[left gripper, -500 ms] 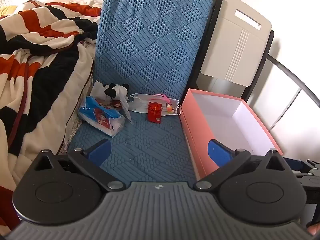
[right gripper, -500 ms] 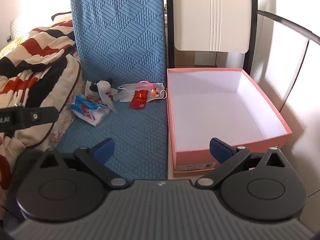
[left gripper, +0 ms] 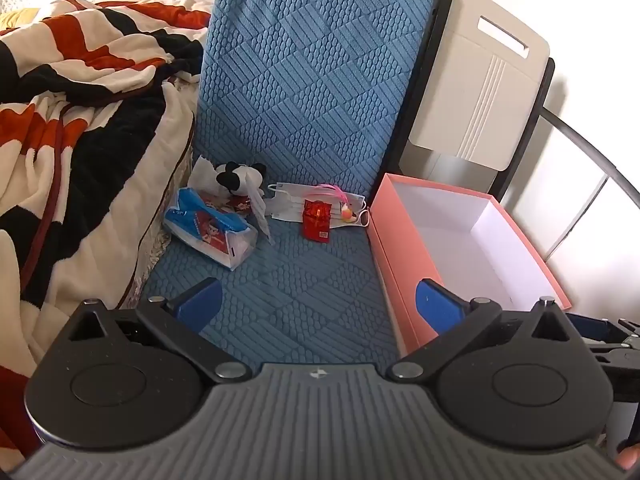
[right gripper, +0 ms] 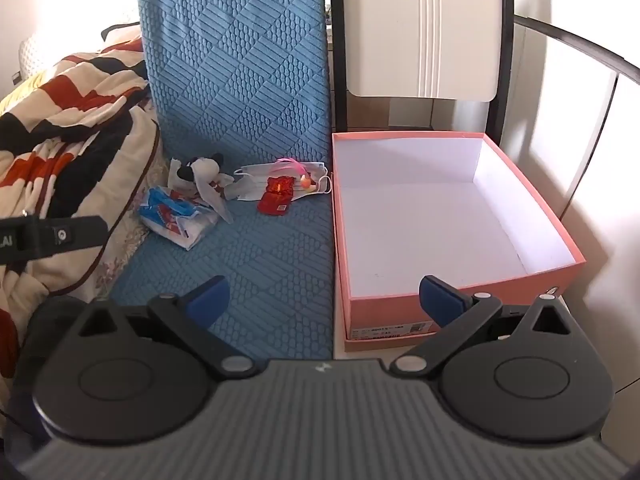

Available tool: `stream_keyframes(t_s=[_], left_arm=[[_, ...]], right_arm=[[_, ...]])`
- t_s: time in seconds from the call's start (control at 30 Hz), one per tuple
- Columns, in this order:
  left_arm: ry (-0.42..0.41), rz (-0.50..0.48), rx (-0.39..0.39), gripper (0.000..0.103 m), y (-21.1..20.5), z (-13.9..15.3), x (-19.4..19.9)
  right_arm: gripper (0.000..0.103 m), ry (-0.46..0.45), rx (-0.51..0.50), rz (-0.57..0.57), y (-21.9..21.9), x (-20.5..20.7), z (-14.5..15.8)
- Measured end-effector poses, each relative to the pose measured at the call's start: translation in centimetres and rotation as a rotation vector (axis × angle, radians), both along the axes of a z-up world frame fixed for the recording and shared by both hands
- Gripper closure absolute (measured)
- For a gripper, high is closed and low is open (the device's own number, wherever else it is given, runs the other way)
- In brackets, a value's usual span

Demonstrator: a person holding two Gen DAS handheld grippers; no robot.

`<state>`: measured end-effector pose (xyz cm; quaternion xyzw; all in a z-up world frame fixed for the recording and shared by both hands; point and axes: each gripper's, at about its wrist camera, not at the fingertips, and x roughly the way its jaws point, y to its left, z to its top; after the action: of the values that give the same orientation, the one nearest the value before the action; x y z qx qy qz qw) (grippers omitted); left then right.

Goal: Organize soft objects
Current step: 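Move both tools toward the items on the blue cushion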

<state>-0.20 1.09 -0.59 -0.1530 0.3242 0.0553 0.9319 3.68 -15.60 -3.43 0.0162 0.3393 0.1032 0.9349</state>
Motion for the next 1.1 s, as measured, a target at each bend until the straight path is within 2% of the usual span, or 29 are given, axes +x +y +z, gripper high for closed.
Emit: stream_keyframes(t_s=[0.2,0.37,0.67,1.1], left_arm=[[0.007,-0.009,0.009,0.000,-0.61,0.14,0.09],[0.007,-0.006,0.013,0.000,-0.62,0.10,0.05],[0.010,-0.010,0.012,0.000,-0.62,0.00,-0.04],[0.012,-0.009,0.010,0.000,-0.74,-0.10,0.07]], right_arm=[[0.000,-0.015,0.011,0.016,-0.23,-0.01,-0.02],[0.000,-0.063,0.010,0.043,0.05,-0.54,0.28],[0.000,-0.024,0.045,0.021,-0.12,-0.25,0.22],[0.000,-0.001,0.046,0.001,-0.12,-0.16,-0.03]])
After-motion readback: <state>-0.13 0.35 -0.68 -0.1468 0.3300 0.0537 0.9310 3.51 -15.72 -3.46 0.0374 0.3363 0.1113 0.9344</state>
